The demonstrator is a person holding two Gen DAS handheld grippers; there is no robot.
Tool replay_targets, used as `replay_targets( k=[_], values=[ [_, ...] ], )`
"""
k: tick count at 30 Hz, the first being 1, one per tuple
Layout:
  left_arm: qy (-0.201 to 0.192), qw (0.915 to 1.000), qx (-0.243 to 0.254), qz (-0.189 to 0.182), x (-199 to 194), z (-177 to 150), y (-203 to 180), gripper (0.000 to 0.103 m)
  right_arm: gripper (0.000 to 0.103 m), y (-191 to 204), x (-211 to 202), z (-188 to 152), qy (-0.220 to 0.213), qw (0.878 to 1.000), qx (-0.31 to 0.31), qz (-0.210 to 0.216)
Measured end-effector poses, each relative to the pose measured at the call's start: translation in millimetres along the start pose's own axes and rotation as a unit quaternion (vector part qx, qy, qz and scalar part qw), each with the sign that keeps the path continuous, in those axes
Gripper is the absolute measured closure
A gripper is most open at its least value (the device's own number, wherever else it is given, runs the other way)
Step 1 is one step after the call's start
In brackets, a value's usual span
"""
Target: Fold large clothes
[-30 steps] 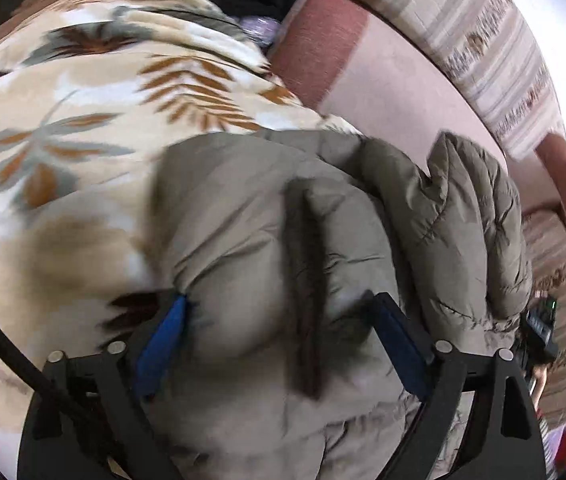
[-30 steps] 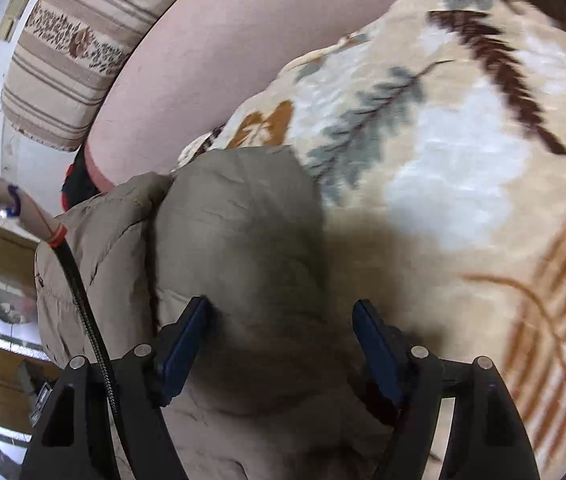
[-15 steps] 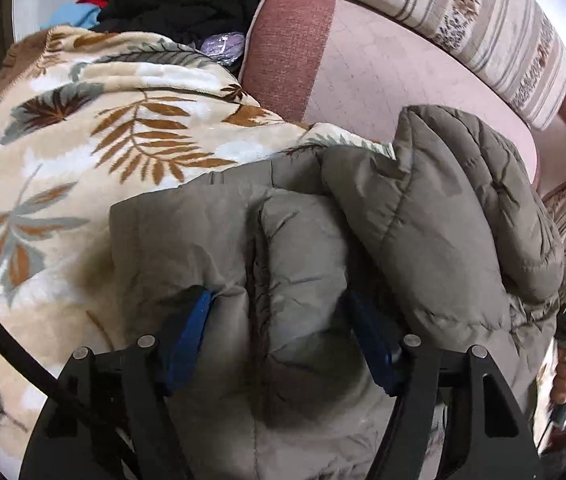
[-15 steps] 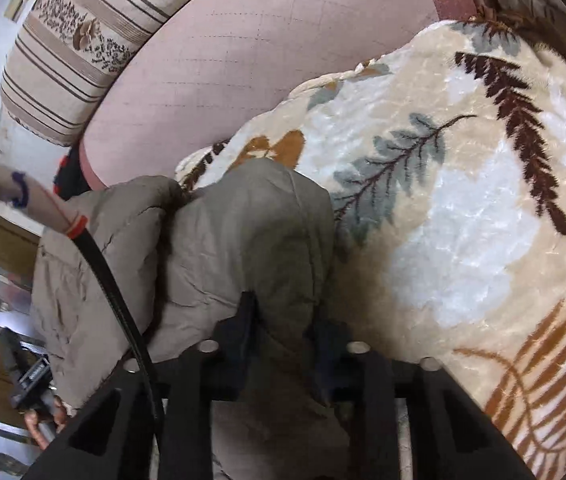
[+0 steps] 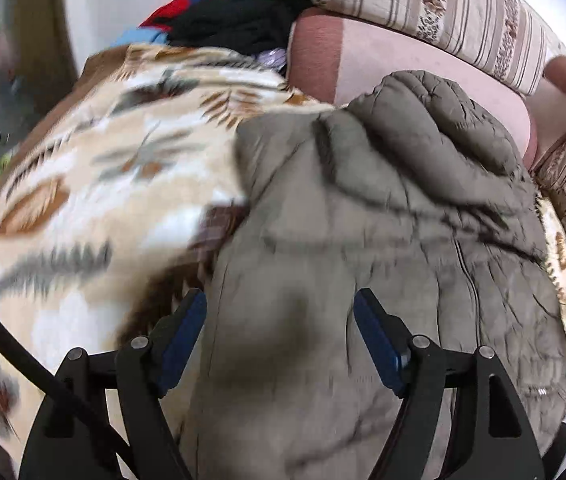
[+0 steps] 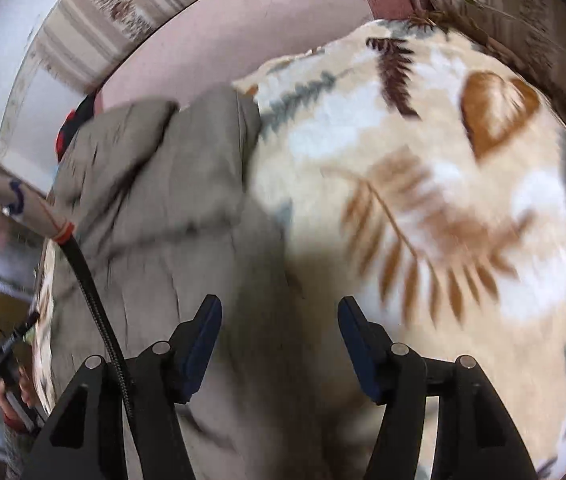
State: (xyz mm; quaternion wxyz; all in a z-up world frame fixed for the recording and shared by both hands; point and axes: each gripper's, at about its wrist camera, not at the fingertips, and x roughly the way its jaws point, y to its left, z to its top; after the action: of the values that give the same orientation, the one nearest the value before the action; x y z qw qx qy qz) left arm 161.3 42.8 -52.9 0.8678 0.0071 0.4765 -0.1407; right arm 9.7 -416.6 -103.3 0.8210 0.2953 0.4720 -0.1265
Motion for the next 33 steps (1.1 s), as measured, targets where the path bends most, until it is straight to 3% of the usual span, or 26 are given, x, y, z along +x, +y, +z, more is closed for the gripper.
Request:
replay_targets(
  k=[4,7,9,13,16,19,20,28,33],
  values=[
    [0.013,0.9991,-0.040,-0.012,-8,-34,23,0.028,0.038,-7,-4,-43,0.011,1.000,-0.012,-0.010],
    [0.020,0.9971,-0.072,0.005,-8,-56,41,0.028,0.038,-11,0,-56,0.011,1.000,0.008,0.007],
    [0.030,0.9955,-0.090,-0.005,-6,-67,50,0.028,0.038,-13,-2,-69,0.013,0.999,0.022,0.026],
    [0.066,0.9853,-0.137,-0.078,2,-87,67,0.028,0.038,-14,1,-85,0.022,0.996,0.051,0.064],
    [0.071,0.9753,-0.167,-0.126,1,-98,75,0.027,0.037,-16,0,-99,0.023,0.994,0.068,0.078],
    [0.076,0.9545,-0.202,-0.206,-2,-113,85,0.025,0.037,-15,-6,-111,0.023,0.993,0.077,0.088],
    [0.077,0.9514,-0.207,-0.215,-4,-118,87,0.024,0.037,-17,-8,-115,0.024,0.992,0.079,0.090],
    [0.052,0.9434,-0.236,-0.227,-12,-145,109,0.024,0.037,-38,-23,-137,-0.003,0.985,0.135,0.104],
    [0.054,0.9509,-0.191,-0.238,-15,-150,88,0.022,0.037,-42,-25,-150,0.003,0.982,0.141,0.123]
  ],
)
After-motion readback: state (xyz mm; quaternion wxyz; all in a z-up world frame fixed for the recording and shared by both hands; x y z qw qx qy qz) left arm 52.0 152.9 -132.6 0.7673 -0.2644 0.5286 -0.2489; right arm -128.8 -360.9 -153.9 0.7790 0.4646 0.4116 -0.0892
